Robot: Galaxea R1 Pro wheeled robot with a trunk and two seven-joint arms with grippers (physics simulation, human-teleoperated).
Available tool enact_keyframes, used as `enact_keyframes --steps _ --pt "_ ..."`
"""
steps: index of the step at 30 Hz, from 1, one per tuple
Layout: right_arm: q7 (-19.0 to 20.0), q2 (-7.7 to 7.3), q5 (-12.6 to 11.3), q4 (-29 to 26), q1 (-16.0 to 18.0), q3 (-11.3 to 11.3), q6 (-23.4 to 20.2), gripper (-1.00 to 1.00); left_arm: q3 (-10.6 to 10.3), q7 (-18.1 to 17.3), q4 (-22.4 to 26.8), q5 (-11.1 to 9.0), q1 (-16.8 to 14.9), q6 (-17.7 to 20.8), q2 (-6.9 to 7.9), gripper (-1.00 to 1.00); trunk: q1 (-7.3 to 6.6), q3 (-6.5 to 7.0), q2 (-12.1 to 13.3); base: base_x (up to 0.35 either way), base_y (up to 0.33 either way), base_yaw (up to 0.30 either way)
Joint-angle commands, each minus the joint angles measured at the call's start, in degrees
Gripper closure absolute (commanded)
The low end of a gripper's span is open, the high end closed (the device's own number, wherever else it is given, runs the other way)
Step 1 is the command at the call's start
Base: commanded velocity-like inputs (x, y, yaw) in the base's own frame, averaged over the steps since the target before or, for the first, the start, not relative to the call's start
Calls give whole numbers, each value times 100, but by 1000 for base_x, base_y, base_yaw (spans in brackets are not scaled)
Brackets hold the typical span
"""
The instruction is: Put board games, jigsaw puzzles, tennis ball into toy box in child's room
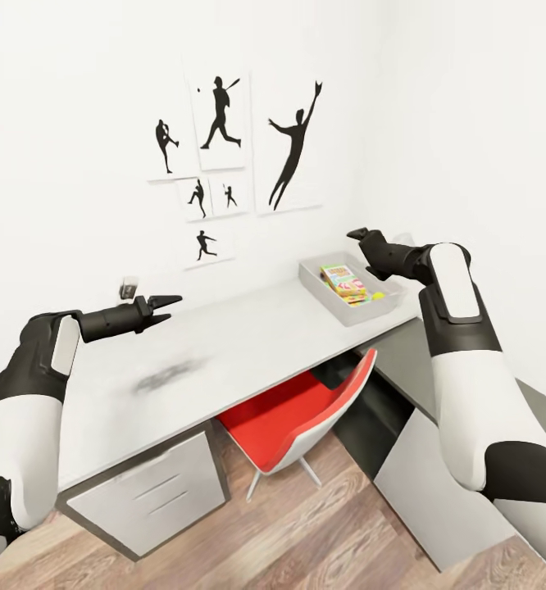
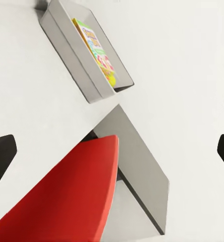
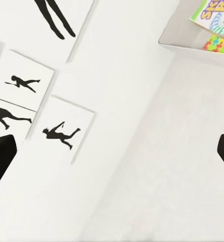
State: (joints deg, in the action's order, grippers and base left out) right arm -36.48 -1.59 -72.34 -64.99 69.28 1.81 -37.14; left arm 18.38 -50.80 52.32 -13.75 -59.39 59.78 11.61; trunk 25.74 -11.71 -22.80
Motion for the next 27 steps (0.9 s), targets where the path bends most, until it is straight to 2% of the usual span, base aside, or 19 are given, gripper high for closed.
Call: enact_keyframes --steps 1,5,11,27 --pt "-52 -3 -51 -5 7 -40 -12 -100 8 -35 -2 28 -5 16 -1 -100 4 -6 -11 25 116 16" --pt "-47 -7 -57 -5 7 -127 -12 -100 14 -35 -2 18 41 10 0 -100 4 3 -11 17 43 -14" --pt "-44 -8 -60 -4 7 -145 -12 -100 17 -35 -2 21 74 7 0 -100 4 13 -11 -57 63 -225" --pt "-36 -8 -61 12 1 -146 -12 -100 11 -28 -2 39 77 -1 17 -100 4 84 -11 -190 219 -270"
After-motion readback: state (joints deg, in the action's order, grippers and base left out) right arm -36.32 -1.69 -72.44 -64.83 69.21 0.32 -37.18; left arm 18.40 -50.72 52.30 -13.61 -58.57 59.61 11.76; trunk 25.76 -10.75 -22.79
